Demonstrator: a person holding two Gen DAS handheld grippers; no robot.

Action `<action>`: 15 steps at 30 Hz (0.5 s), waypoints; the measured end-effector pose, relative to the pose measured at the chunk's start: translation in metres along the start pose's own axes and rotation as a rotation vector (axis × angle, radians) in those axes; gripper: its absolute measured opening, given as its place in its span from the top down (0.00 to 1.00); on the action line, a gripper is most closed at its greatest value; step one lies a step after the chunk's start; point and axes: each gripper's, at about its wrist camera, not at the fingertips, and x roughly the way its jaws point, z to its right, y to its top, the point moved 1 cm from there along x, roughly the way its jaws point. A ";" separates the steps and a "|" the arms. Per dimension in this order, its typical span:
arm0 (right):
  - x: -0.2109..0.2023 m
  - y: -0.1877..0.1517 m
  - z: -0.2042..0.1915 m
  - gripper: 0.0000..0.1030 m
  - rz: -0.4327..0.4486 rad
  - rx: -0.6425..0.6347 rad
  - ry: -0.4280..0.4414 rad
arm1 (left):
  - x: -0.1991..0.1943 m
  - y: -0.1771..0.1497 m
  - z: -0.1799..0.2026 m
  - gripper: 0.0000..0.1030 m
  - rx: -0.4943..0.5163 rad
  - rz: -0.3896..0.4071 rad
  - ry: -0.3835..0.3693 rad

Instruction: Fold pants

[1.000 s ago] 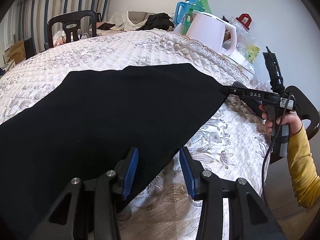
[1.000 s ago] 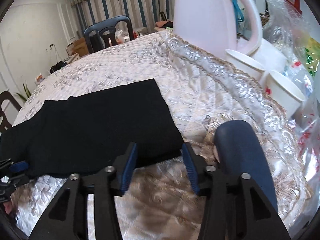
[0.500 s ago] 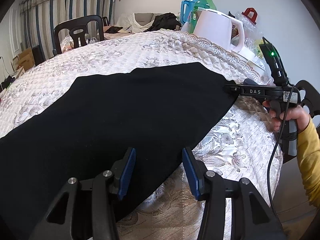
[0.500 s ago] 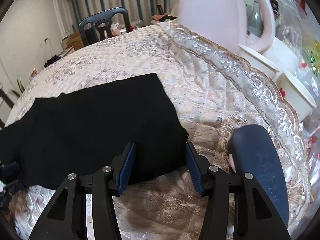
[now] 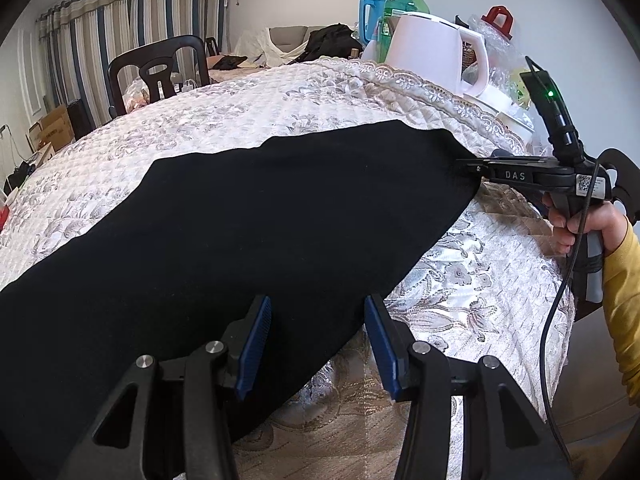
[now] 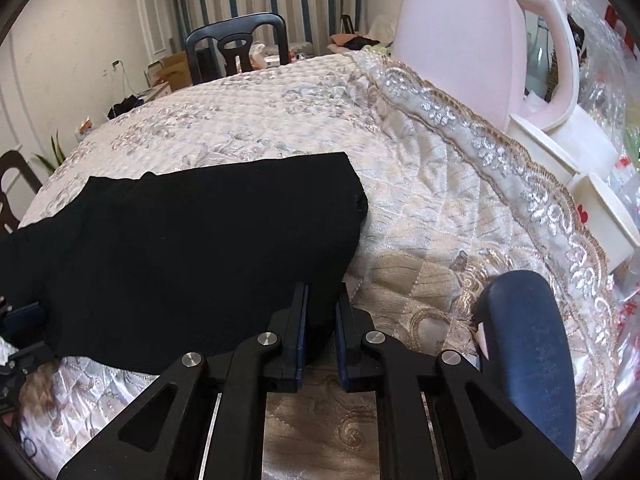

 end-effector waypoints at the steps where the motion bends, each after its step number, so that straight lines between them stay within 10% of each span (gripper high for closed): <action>1: -0.004 0.001 0.003 0.90 0.013 0.005 0.007 | 0.000 0.000 0.000 0.50 0.000 0.000 -0.006; 15: -0.007 0.004 0.012 0.89 0.007 0.013 -0.010 | 0.002 0.000 0.002 0.50 0.018 -0.012 -0.021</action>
